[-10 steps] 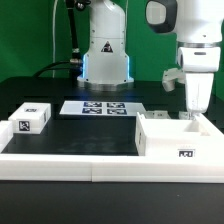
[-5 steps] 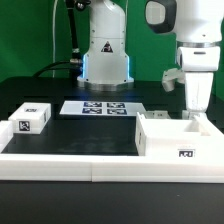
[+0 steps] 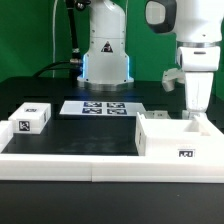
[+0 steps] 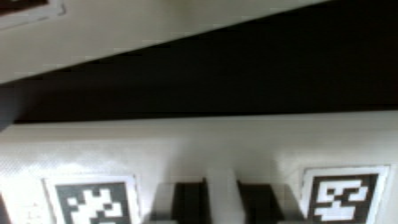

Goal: Assemble cabinet

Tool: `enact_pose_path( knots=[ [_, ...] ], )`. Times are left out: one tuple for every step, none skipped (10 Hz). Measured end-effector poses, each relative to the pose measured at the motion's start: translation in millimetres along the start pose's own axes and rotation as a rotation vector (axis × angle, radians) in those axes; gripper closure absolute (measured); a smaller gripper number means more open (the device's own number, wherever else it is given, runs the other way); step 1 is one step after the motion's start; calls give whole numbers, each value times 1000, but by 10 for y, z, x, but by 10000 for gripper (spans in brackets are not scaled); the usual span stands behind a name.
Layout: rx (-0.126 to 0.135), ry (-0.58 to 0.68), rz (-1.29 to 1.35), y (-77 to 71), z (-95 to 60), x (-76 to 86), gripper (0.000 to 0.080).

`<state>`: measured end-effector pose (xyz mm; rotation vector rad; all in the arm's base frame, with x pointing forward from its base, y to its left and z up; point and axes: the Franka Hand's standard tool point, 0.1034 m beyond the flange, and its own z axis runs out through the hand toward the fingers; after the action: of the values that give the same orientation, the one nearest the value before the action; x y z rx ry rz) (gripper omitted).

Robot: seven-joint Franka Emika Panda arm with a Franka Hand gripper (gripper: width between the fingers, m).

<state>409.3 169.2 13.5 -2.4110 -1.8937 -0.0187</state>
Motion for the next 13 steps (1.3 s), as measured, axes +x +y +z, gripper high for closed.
enact_pose_path(
  knots=[
    [3, -27, -7, 45, -149, -38, 730],
    [-6, -42, -19, 118, -300, -75, 729],
    [-11, -49, -44, 197, -385, -140, 729],
    [-13, -54, -54, 280, -432, -215, 729],
    [-14, -54, -61, 340, -447, -283, 729],
    [-15, -52, -55, 380, -456, -347, 729],
    [-14, -53, -52, 376, -449, -349, 729],
    [-12, -53, -52, 373, -442, -352, 729],
    [-12, -53, -52, 375, -441, -356, 729],
    [-16, -51, -70, 406, -452, -368, 729],
    [-22, -48, -70, 446, -473, -366, 729],
    [-27, -46, -70, 472, -490, -351, 729],
    [-31, -44, -72, 488, -502, -334, 729]
  ],
)
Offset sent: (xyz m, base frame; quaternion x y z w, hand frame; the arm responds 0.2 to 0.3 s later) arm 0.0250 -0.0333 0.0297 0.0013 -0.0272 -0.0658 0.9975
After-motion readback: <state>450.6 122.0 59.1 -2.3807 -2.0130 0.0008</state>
